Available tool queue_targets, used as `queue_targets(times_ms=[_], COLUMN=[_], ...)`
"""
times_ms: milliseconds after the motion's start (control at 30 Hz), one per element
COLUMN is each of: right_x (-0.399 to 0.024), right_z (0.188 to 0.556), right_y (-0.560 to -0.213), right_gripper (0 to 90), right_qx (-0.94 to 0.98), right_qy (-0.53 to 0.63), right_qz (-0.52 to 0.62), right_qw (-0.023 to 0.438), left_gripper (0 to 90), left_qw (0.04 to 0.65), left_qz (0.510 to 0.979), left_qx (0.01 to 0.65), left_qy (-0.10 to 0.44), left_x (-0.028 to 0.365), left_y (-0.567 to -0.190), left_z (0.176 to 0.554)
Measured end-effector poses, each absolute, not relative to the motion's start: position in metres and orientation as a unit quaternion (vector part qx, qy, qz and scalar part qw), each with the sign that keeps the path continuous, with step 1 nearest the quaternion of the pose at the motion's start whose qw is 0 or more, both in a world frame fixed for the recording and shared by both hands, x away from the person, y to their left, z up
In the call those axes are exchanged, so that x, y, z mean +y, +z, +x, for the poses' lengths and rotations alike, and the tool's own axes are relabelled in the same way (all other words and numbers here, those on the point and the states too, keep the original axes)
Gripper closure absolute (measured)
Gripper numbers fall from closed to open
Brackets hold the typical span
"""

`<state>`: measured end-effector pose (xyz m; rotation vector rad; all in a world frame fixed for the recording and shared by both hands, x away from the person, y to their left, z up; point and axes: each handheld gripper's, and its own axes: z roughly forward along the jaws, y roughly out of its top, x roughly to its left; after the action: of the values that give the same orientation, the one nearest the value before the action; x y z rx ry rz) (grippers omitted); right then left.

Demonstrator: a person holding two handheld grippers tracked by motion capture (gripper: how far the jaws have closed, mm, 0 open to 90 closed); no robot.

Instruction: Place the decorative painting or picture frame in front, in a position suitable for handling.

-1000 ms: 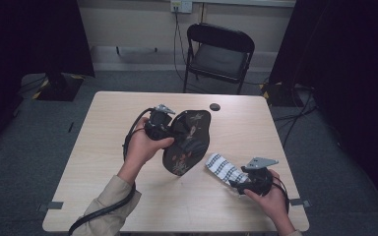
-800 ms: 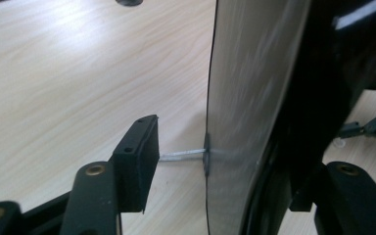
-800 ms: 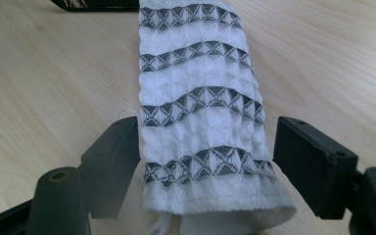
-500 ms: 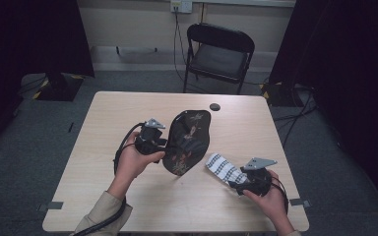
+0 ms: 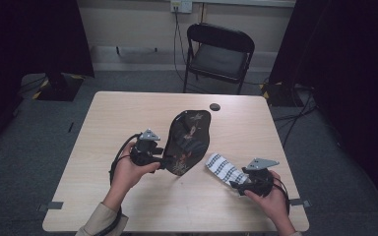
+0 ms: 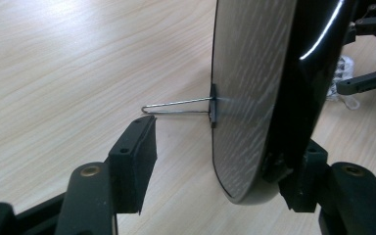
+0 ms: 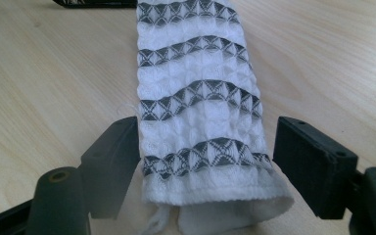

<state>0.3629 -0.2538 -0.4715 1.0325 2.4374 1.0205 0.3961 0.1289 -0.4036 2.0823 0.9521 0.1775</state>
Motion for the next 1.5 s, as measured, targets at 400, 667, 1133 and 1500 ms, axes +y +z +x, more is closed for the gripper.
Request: queue_targets(times_ms=[400,667,1133,1500], right_x=[-0.257,-0.257,-0.257,-0.256], right_z=[0.359,0.359,0.359,0.363], right_y=[-0.475,-0.476,-0.48,-0.479], right_gripper=[25.1,25.1,25.4,31.6], right_qx=[0.848,0.85,0.848,0.843], right_qy=[0.35,0.346,0.344,0.358], right_qz=[0.367,0.369,0.374,0.373], right_qw=[0.151,0.15,0.152,0.146], left_gripper=[48.1,57.1,80.6,75.8], left_qw=[0.425,0.428,0.425,0.422], left_qz=[0.823,0.829,0.82,0.815], left_qx=[0.367,0.35,0.374,0.388], left_qy=[0.081,0.086,0.082,0.089], left_x=[0.131,0.118,0.126,0.141], left_y=[-0.423,-0.43,-0.429,-0.43], left_z=[0.387,0.389,0.388,0.392])
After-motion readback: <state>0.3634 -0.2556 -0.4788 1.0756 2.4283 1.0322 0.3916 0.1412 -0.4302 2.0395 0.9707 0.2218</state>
